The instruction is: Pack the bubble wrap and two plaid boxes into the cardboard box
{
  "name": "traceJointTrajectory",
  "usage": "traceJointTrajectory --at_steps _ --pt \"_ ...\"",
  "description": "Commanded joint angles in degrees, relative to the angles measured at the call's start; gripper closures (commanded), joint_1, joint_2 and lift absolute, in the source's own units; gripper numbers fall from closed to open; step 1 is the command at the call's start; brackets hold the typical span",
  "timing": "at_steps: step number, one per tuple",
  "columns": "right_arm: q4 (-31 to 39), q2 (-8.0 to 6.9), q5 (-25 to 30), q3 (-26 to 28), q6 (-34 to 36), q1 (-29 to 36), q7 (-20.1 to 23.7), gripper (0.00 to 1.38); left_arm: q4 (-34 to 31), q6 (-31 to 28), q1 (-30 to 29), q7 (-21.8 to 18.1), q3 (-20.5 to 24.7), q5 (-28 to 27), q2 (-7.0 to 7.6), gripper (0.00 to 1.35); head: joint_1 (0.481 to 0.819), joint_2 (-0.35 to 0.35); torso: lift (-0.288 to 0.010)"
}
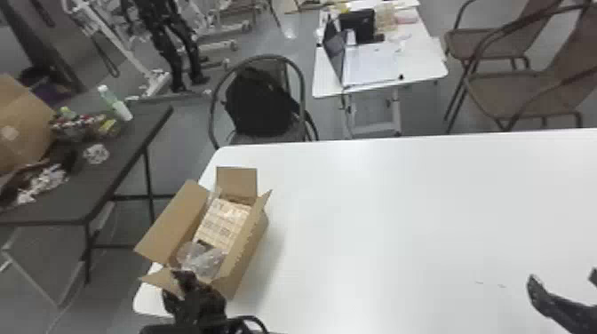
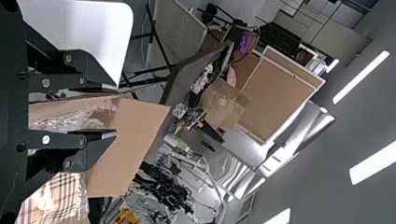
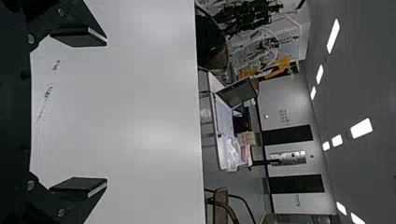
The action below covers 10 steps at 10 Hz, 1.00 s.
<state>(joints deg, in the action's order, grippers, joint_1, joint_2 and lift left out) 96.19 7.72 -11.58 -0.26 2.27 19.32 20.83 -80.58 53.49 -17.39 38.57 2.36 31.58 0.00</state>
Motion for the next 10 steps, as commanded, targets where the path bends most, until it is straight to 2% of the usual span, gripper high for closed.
traceJointTrajectory --at_steps 1,2,3,4,5,6,7,8,10 --pt "0.67 0.02 0.86 0.00 -0.34 0.27 0.00 0.22 -0.10 0.21 -0.28 0.01 1.77 -6.44 -0.15 0.02 0.695 0.350 -0.050" --pt "2.07 -0.16 2.18 0.09 -0.87 0.80 -0.53 0.22 -3.00 -2.16 -1.42 -0.08 4.14 -15.67 -0.15 0.06 0.695 0.350 -0.050" --pt "4.27 -0.51 4.38 0.00 -0.78 1.51 -1.94 0.22 -9.86 -8.23 -3.71 -4.12 5.98 -23.05 -0.15 0.07 0.695 0.350 -0.050" --pt "5.94 -0.86 5.43 0.09 -0.69 2.03 -2.64 0.22 -17.24 -15.35 -6.52 -10.19 6.86 -29.03 -0.15 0.07 0.695 0.350 -0.050" --pt "8.31 -1.21 6.22 0.09 -0.51 3.09 -4.14 0.22 -22.08 -21.06 -9.07 -19.24 5.55 -29.56 -0.15 0.08 0.695 0.329 -0.050" --pt "11.30 -1.47 7.28 0.09 0.36 4.58 -5.10 0.23 -24.71 -26.33 -11.79 -30.84 4.40 -28.77 -0.15 0.09 0.695 0.271 -0.050" --pt "14.03 -1.56 7.89 0.09 1.16 6.16 -5.28 0.23 -25.42 -30.55 -15.31 -37.08 2.82 -27.80 -0.15 0.09 0.695 0.194 -0.050" --pt "16.66 -1.56 8.51 0.09 1.60 8.80 -7.21 0.23 -25.68 -33.98 -18.12 -40.24 2.91 -25.87 -0.15 0.09 0.695 0.146 -0.050" --pt "19.83 -1.47 7.36 0.79 2.21 13.72 -8.09 0.22 -28.49 -35.56 -23.39 -40.86 3.00 -25.95 -0.15 0.09 0.695 0.118 -0.050"
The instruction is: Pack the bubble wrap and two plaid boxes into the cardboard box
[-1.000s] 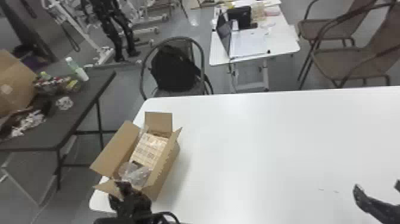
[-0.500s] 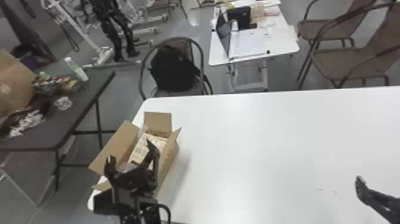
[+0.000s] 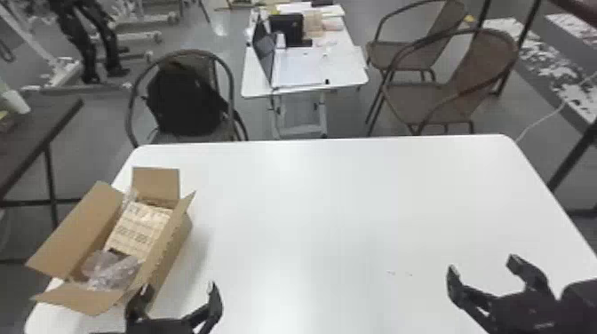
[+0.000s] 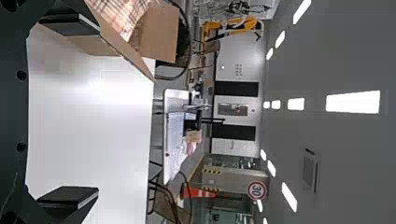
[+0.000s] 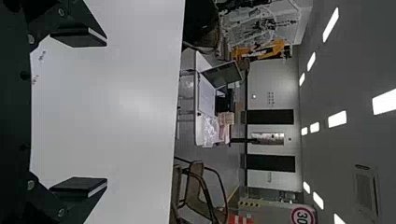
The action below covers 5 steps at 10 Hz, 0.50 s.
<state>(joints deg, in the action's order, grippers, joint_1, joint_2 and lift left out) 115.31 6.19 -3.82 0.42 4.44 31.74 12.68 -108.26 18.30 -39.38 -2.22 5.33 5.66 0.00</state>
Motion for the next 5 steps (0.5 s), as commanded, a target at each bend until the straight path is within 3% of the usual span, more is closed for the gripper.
traceJointTrajectory --at_steps 1,3,5 --pt "2.46 -0.04 -0.49 0.72 0.31 4.29 -0.11 0.22 -1.77 0.16 -3.68 0.82 -0.06 -0.21 -0.15 0.09 0.695 0.119 -0.050" --pt "3.16 -0.39 -1.98 0.72 -1.89 7.63 -3.54 0.22 -2.21 1.48 -4.30 2.05 0.65 -2.41 -0.15 0.09 0.695 0.124 -0.050" --pt "2.37 -0.48 -2.16 0.63 -2.24 6.93 -2.83 0.22 -2.21 1.57 -4.03 1.78 0.38 -2.50 -0.15 0.09 0.695 0.123 -0.050"
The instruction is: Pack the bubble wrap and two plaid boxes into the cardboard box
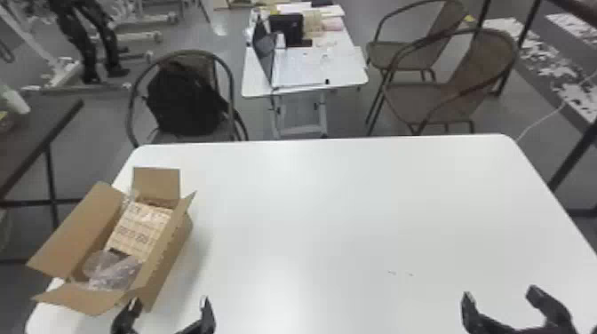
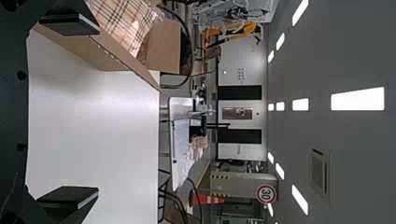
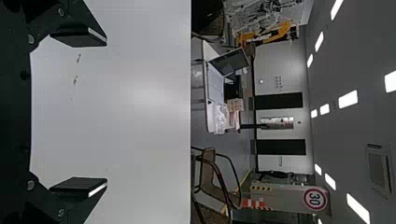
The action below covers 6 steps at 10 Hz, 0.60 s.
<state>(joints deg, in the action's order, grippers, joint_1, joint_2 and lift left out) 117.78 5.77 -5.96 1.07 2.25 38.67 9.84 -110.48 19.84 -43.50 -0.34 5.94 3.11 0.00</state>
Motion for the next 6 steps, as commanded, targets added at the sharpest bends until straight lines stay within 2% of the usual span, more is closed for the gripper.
traceJointTrajectory --at_steps 1,6 --pt "-0.09 -0.06 -0.11 -0.02 -0.05 0.09 0.00 0.22 0.00 0.11 0.00 0.69 -0.67 0.23 -0.15 0.09 0.695 0.124 -0.050" --pt "-0.09 -0.15 0.24 -0.02 -0.05 0.01 0.00 0.22 0.09 0.82 0.00 1.04 -0.58 -0.03 -0.15 0.09 0.695 0.123 -0.050"
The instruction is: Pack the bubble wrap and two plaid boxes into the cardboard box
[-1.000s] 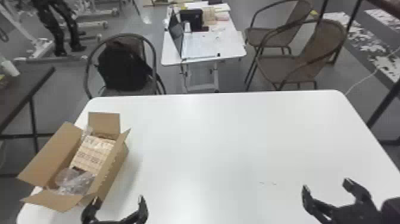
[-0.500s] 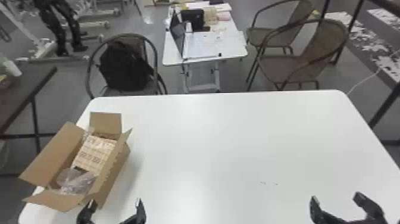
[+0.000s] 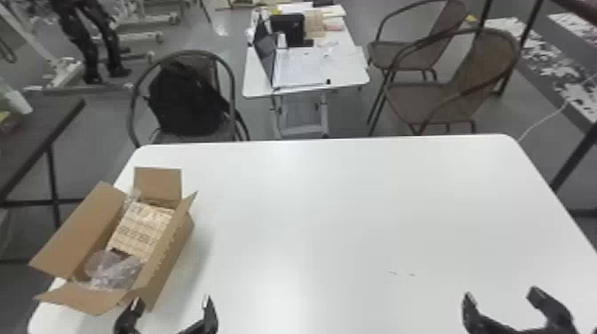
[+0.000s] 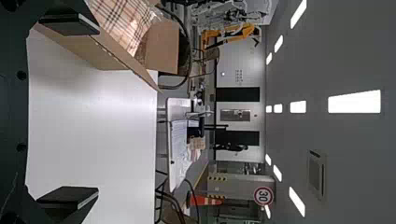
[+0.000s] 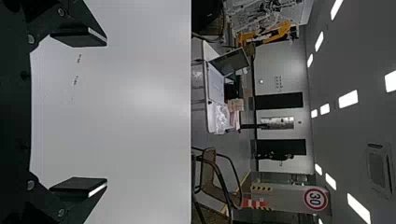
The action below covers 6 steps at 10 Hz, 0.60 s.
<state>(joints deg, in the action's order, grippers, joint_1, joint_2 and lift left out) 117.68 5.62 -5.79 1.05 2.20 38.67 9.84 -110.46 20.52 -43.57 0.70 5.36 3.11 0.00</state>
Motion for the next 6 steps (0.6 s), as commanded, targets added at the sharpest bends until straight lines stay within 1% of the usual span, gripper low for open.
traceJointTrajectory --at_steps 1,6 --pt "0.00 0.00 0.08 0.00 -0.01 -0.08 0.09 0.22 0.07 0.22 0.15 0.00 0.00 -0.03 -0.15 0.09 0.695 0.122 -0.050" --pt "-0.26 0.35 0.52 0.00 0.35 -0.79 1.15 0.22 0.16 0.84 0.68 -0.09 0.18 -0.30 -0.15 0.09 0.695 0.127 -0.050"
